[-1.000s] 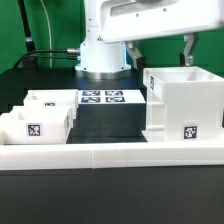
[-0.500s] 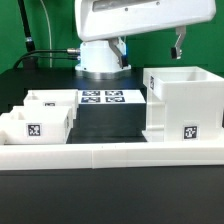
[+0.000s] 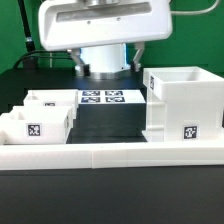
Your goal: Assemble drawer
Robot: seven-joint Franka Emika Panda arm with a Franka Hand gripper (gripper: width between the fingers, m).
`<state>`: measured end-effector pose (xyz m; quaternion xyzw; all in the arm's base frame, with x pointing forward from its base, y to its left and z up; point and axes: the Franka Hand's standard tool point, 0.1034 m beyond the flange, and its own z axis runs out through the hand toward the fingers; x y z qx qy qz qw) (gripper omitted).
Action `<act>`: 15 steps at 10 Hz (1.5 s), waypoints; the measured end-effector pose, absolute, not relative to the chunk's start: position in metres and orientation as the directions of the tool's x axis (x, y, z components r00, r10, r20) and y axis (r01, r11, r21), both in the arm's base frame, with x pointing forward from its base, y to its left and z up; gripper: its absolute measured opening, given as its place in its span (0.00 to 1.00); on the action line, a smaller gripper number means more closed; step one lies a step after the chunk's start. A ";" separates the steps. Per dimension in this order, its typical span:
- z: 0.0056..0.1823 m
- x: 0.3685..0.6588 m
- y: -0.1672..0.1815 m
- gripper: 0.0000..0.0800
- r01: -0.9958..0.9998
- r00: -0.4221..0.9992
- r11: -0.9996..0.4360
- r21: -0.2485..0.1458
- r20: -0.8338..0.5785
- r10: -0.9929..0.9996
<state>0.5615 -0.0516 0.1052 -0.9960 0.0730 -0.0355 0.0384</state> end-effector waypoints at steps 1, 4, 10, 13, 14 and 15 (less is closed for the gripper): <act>0.101 0.560 -0.059 0.81 -0.147 0.986 -0.986 -0.075 0.066 -0.152; 0.101 0.560 -0.057 0.81 -0.143 0.987 -0.987 -0.076 0.067 -0.148; 0.074 0.545 -0.072 0.81 -0.137 0.986 -0.990 -0.023 0.090 -0.139; 0.052 0.535 -0.083 0.81 -0.069 0.995 -0.998 0.002 0.078 -0.069; 0.049 0.533 -0.090 0.81 -0.043 0.997 -0.999 0.005 0.070 -0.043; 0.048 0.532 -0.093 0.81 -0.041 0.997 -0.999 0.006 0.069 -0.041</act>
Offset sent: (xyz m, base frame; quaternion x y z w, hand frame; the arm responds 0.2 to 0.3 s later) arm 0.0000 0.0000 0.0000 0.0000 0.0000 0.0000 1.0000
